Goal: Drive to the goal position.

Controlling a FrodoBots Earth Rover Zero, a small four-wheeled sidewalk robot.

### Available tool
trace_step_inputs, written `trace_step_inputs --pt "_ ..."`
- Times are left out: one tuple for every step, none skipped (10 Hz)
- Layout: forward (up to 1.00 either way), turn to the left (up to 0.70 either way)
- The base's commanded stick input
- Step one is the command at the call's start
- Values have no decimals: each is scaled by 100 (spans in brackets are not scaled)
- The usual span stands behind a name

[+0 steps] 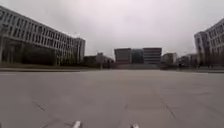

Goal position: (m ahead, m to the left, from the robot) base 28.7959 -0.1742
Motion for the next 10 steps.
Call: trace_step_inputs --pt "70 0" --pt "70 0" --pt "70 0" --pt "70 0" --pt "70 0" --pt "70 0" --pt "70 0" --pt "70 0" --pt "70 0" --pt "70 0"
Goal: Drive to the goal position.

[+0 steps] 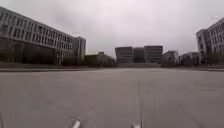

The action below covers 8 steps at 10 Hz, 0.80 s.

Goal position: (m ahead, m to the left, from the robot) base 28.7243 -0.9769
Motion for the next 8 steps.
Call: trace_step_inputs --pt "70 0" --pt "70 0" --pt "70 0" --pt "70 0" --pt "70 0" --pt "70 0" --pt "70 0" --pt "70 0"
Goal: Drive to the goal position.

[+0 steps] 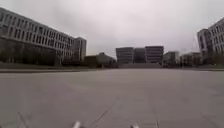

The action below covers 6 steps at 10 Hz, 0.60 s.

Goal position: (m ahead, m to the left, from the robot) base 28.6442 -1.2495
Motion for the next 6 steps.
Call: trace_step_inputs --pt "70 0" --pt "70 0" --pt "70 0" --pt "70 0" --pt "70 0" --pt "70 0"
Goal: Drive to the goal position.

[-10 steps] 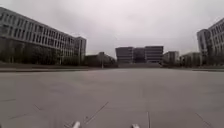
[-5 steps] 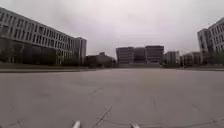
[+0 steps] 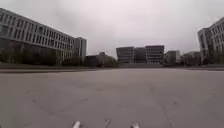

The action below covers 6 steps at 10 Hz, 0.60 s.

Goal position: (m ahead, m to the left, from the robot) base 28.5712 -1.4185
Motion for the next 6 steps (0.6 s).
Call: trace_step_inputs --pt "70 0" --pt "70 0" --pt "70 0" --pt "70 0" --pt "70 0" --pt "70 0"
